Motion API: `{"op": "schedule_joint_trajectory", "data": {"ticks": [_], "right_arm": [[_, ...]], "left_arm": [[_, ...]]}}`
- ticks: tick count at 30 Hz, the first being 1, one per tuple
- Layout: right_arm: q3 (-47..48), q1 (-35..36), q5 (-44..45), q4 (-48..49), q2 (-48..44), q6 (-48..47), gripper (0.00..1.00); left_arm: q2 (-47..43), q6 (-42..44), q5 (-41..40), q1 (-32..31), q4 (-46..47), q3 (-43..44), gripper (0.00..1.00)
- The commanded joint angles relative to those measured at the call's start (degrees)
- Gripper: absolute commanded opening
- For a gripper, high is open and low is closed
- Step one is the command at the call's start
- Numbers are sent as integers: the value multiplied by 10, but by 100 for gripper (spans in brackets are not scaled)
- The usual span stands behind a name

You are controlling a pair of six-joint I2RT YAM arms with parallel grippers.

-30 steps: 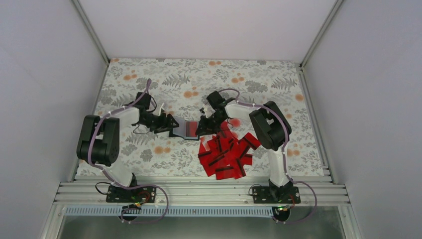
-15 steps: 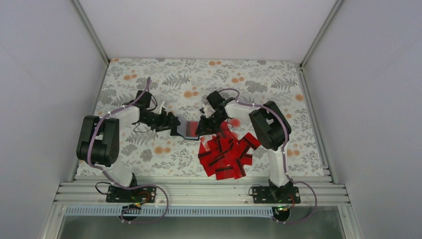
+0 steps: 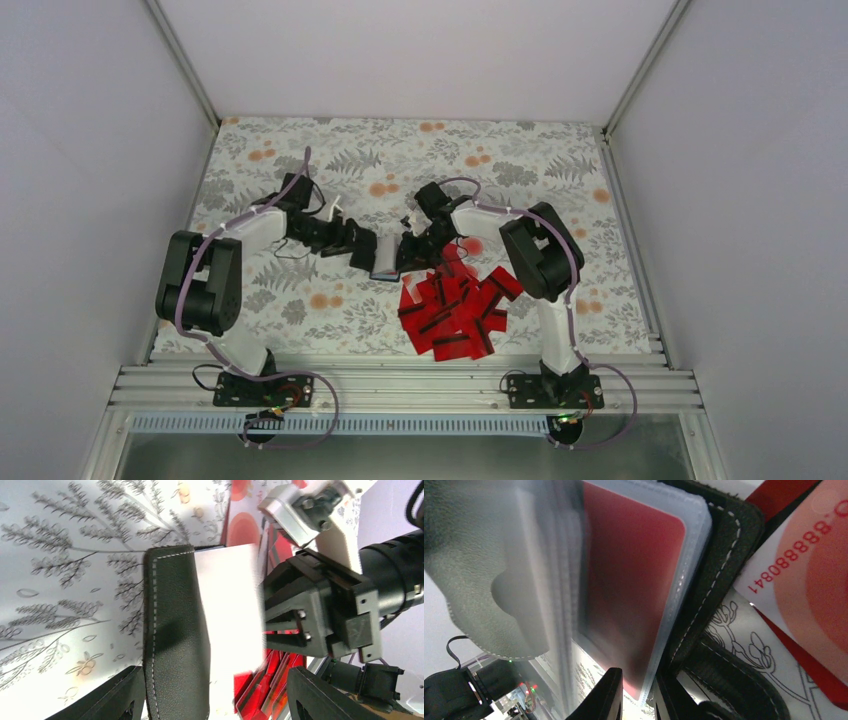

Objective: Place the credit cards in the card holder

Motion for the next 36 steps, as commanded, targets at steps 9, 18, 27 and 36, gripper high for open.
{"op": "schedule_joint_trajectory", "data": {"ticks": [9,18,27,36], "right_arm": [[11,7,54,22,29,-1,17],[37,6,70,-10,-9,-3,17],[45,1,106,-56,-74,-6,18],[-7,-9,151,-73,-162,1,19]], "left_arm": [[22,-26,25,-53,12,40,71],[43,-35,21,-79,10,76,71],[68,-37,13,-98,14,96,71],[103,-49,9,-110,43,98,68]]}}
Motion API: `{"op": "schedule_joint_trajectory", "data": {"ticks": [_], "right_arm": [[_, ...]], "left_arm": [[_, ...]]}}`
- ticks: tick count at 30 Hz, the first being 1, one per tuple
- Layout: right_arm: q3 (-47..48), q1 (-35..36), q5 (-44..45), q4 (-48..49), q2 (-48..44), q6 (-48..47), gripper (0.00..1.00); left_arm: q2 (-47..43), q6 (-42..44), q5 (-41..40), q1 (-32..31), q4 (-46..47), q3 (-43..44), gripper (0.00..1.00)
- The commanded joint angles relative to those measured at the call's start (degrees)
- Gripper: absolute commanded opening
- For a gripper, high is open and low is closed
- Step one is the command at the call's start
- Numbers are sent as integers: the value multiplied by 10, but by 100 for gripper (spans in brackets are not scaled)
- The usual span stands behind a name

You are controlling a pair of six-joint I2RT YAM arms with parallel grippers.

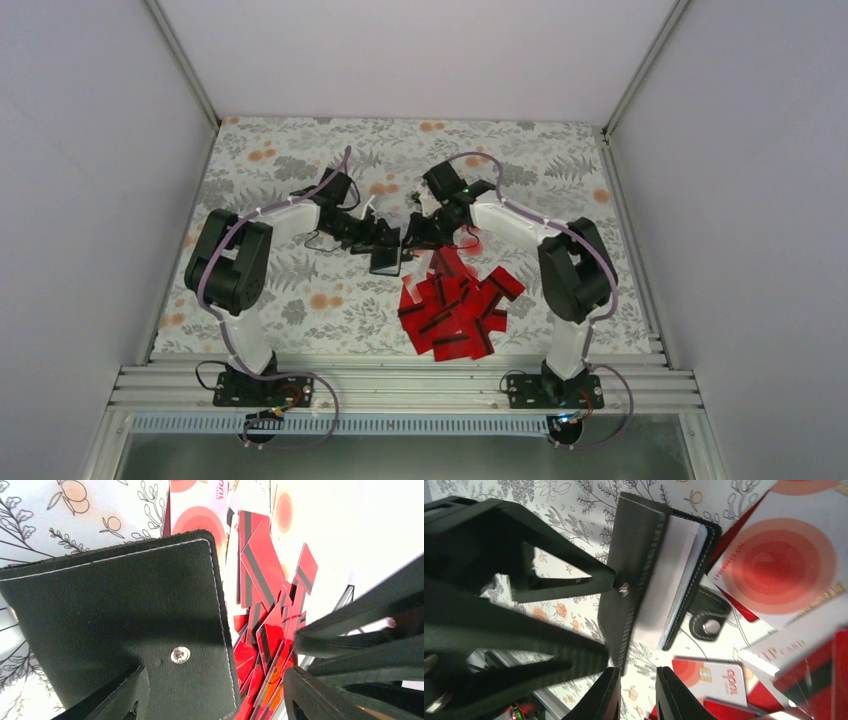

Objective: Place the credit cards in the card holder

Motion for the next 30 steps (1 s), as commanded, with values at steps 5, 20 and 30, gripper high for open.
{"op": "schedule_joint_trajectory", "data": {"ticks": [5,20,30], "right_arm": [[-81,-25,35,1,-87,5,20],[-141,-33,9,57,-105,26,19],[-139,-46,-6,112,-56,52,17]], "left_arm": [[15,-15,-27,-15,29,-4,58],[12,-7,-164,-16,-20,-8,27],[38,18,-222,-40,-56,25,22]]}}
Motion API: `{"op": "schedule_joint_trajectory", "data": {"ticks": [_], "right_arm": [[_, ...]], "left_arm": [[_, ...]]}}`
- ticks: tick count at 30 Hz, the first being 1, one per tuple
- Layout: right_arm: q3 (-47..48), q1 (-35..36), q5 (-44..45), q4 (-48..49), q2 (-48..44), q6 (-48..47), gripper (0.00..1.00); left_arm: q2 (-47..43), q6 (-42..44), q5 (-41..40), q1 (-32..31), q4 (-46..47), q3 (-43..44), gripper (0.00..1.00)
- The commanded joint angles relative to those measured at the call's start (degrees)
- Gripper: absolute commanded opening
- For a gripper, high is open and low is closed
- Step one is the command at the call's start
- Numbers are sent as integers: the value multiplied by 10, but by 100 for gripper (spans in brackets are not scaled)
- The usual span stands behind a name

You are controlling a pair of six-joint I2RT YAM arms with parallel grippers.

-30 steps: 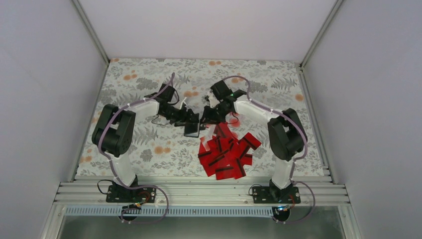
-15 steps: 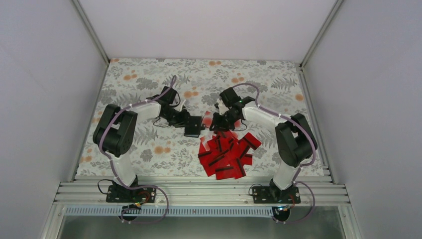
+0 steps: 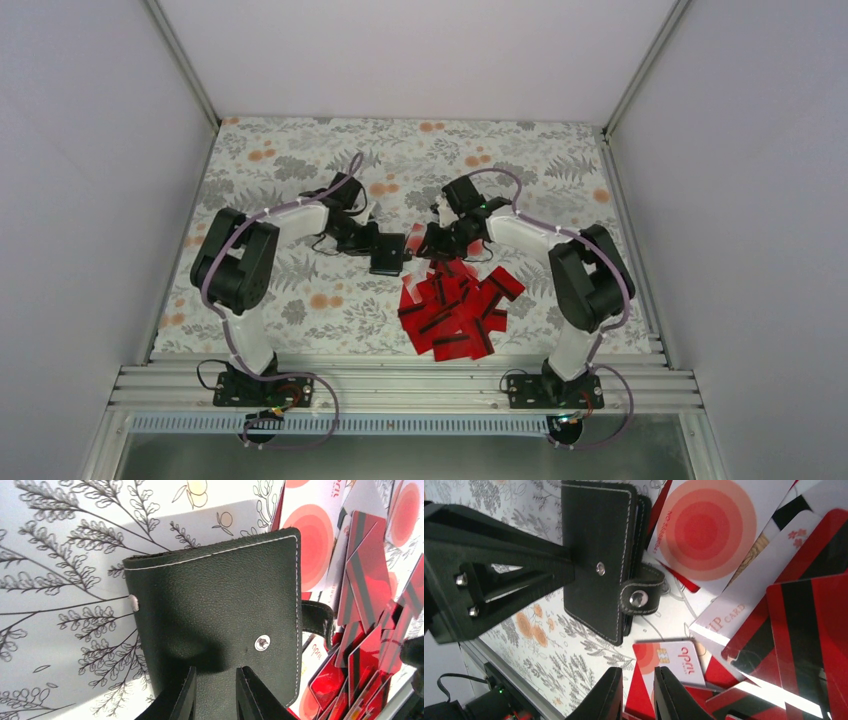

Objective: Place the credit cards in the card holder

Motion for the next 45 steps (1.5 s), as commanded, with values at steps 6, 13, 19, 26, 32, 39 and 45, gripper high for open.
{"op": "schedule_joint_trajectory", "data": {"ticks": [6,13,19,26,32,39,45], "right_arm": [[2,-15,-7,61,62,25,16],[17,-23,-17,83,102,26,16],[37,-24,-47,103,126,21,17],[57,-20,-82,111,151,24,17],[64,-13,-91,113,148,31,17],[73,-5,-95,112,147,33,17],[83,4,-99,112,154,35,17]], "left_arm": [[47,37,-115,-43,-72,56,27],[55,46,-135,-61,-89,71,28],[51,61,-130,-62,-92,71,28],[60,69,-157,-64,-123,101,28],[50,75,-187,-65,-152,128,34],[53,81,-206,-64,-159,128,40],[60,84,-188,-64,-149,123,40]]}}
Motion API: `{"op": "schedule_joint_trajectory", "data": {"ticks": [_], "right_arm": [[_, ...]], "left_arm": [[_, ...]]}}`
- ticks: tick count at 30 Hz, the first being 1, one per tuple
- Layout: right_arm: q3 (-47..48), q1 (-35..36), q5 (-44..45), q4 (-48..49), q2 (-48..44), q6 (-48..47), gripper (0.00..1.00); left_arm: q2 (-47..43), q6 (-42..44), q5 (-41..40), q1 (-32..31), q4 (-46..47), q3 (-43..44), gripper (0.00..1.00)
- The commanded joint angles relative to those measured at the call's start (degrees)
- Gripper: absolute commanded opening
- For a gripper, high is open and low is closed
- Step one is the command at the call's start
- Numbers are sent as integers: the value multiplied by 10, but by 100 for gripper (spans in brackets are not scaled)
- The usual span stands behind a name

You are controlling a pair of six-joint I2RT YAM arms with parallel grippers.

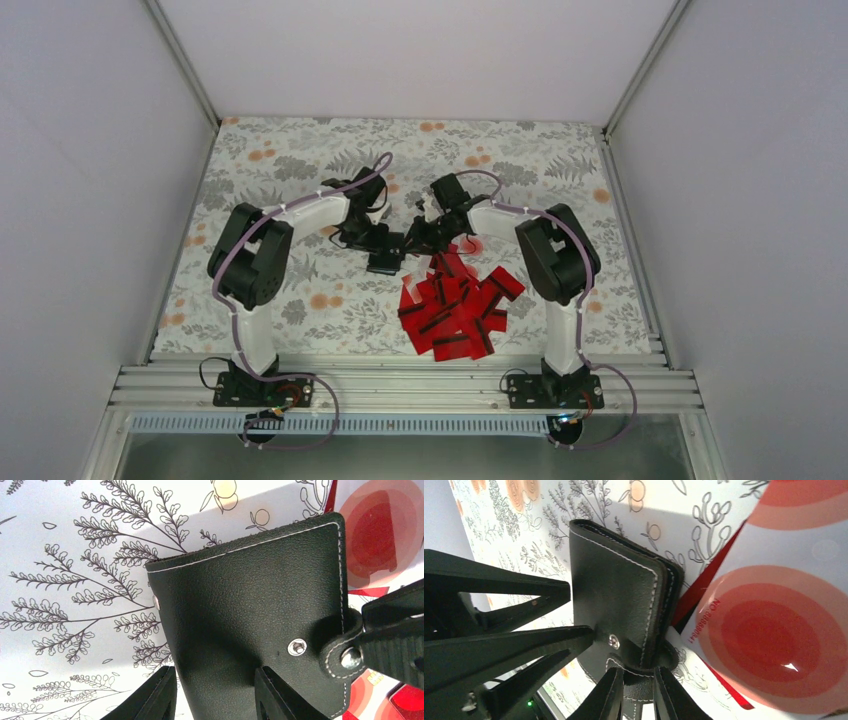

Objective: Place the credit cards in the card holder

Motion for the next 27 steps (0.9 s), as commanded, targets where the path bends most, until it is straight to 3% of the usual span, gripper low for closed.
{"op": "schedule_joint_trajectory", "data": {"ticks": [1,15,27], "right_arm": [[19,11,-9,9,10,3,17],[17,17,-11,14,16,8,17],[-36,23,32,2,-54,3,17]], "left_arm": [[17,11,7,0,4,1,41],[26,14,40,0,18,-18,40],[22,15,41,0,23,-27,39]]}}
